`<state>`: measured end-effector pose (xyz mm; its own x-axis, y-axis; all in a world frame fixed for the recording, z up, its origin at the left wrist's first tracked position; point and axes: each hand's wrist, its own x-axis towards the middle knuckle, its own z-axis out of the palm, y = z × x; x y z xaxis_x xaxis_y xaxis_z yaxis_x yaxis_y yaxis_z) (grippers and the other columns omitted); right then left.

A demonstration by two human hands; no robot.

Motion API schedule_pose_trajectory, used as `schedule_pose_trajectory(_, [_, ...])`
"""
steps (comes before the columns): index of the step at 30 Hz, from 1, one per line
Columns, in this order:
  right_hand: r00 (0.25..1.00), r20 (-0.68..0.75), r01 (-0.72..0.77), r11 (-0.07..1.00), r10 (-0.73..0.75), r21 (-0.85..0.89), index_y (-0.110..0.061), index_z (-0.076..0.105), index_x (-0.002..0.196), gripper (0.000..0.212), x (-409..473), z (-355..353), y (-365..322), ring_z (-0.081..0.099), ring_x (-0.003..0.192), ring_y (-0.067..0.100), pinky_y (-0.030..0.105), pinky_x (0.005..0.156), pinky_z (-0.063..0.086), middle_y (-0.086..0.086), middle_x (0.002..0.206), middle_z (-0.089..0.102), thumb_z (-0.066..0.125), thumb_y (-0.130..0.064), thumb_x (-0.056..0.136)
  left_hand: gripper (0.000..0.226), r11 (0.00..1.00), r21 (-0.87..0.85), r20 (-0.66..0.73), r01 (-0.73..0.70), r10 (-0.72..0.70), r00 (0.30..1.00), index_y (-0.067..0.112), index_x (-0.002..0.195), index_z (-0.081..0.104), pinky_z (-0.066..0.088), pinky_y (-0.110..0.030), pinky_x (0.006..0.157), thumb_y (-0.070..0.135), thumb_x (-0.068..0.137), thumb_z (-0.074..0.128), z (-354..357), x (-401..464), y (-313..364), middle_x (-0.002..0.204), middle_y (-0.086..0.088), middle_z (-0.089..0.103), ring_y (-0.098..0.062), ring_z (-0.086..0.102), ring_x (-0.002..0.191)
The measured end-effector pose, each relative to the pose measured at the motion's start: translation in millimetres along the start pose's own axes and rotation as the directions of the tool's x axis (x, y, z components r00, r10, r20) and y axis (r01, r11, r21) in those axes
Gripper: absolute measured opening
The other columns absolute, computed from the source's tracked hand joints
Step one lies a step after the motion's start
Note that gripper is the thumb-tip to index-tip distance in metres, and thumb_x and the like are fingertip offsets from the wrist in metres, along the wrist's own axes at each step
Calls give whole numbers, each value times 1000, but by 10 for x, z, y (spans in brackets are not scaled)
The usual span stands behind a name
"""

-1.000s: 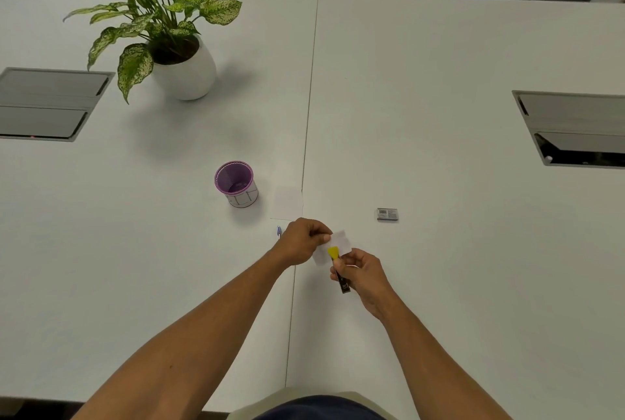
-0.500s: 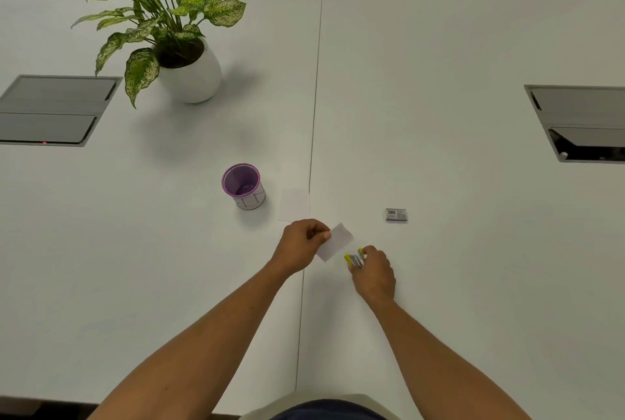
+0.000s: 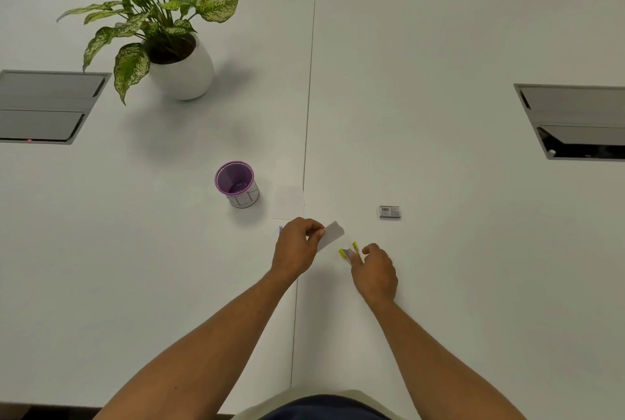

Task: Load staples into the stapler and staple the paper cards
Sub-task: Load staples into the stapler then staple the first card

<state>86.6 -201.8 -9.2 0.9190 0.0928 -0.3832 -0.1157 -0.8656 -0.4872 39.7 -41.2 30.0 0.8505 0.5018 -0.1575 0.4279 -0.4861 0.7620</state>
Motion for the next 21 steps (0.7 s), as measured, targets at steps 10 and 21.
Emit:
schedule_pose_trajectory(10, [987,160,14,988,12,-157,-5,56,108,23,-107,82,204,61,105,31,35,81,48,14,114,61,61,-21,92,15,1000,12,21,-9,9,1000,13,101,71,39,-21,76,20,92,62,-38,-103,-11,98,-4,67,-13,58,88])
schedule_pose_trajectory(21, [992,122,-15,1000,14,14,-5,61,107,37,-130,88,120,66,95,33,38,81,54,15,99,69,61,-38,91,14,998,52,22,-47,46,999,16,100,71,49,-31,80,21,92,61,-41,-130,-16,98,-1,65,-14,59,88])
